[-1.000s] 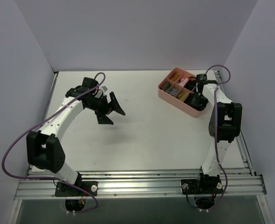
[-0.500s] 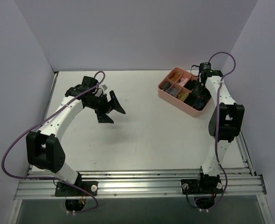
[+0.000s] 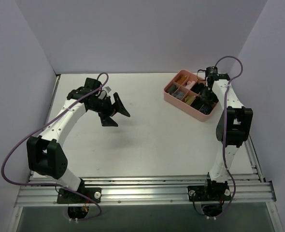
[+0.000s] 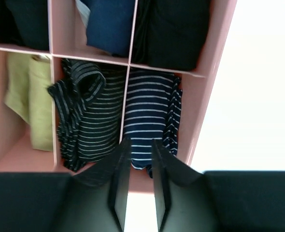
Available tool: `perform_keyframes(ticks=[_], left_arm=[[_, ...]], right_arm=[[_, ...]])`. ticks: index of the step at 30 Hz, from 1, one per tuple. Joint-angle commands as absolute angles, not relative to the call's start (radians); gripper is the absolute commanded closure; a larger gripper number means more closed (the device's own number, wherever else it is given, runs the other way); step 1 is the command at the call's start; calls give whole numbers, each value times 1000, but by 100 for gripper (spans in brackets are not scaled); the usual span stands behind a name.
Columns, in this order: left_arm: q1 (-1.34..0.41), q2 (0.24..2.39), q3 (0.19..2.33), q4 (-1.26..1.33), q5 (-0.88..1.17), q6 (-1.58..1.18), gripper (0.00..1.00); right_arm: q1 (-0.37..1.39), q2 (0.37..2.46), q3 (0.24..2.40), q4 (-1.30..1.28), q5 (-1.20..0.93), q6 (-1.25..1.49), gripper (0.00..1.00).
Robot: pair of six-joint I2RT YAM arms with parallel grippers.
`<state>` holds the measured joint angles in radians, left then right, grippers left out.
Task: Roll the underwear
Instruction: Place the rolled underwear into the container
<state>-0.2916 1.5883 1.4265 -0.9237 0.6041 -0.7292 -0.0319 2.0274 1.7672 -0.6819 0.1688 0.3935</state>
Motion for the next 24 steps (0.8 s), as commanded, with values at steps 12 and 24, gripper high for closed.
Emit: perform_keyframes(ticks=[12,24], left_arm=[[-285,1577,1456,-960,577,-718,6],[-284,1548,1672,-1008,517,-647,6]], right_arm=[[-29,2069,1626,-640,196,411,90],[-12,1964,1785,-770,207,417,89]])
